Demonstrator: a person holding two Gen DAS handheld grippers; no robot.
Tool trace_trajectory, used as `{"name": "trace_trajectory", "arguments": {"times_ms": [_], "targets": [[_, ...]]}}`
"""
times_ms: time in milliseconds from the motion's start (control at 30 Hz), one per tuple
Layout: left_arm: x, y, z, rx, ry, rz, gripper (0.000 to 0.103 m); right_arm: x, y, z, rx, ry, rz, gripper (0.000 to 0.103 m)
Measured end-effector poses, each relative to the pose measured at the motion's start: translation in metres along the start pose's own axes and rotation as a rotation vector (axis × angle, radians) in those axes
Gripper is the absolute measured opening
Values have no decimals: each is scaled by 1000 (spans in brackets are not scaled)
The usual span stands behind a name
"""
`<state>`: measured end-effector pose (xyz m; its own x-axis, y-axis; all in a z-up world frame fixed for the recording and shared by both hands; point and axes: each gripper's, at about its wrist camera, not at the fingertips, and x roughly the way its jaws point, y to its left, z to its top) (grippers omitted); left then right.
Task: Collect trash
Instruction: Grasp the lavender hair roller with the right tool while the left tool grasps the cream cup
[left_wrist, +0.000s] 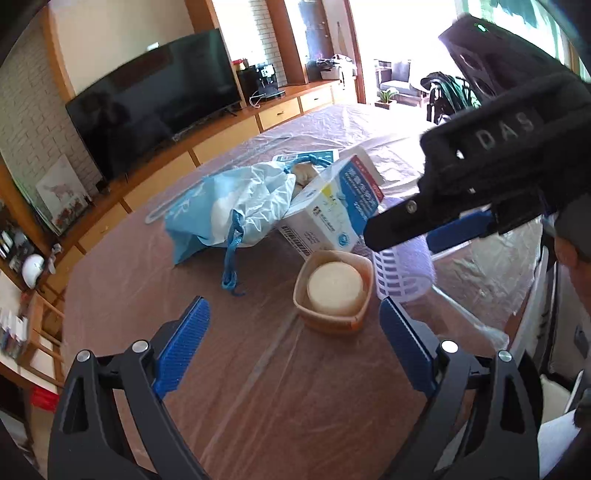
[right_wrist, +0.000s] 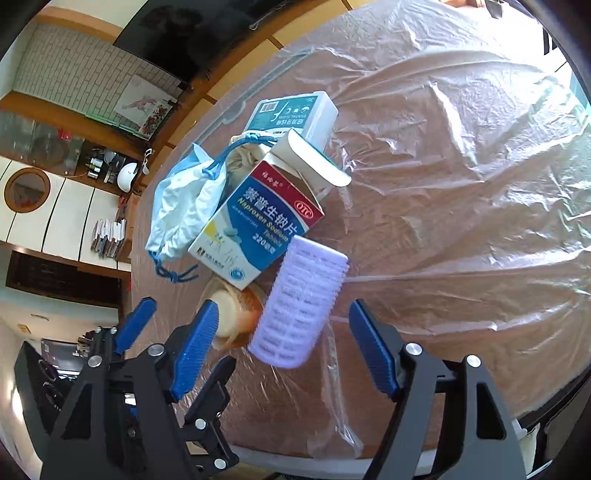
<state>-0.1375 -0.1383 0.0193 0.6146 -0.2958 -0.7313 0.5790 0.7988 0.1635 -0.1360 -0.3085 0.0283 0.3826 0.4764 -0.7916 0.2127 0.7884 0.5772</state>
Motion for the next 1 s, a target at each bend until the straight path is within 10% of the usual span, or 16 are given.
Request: {"name": "trace_trajectory", "arguments": {"times_ms": [400,667,1000], "targets": [[10,0,6,7,10,-85,77,13,11,10,-25,9,-40,41],[13,-4,6,-25,52,-167,48,6,2,4,-60,4,-25,38],[6,-2,-1,-51,58,-179,48,-14,-19,-5,-36,-4,15,38]]}}
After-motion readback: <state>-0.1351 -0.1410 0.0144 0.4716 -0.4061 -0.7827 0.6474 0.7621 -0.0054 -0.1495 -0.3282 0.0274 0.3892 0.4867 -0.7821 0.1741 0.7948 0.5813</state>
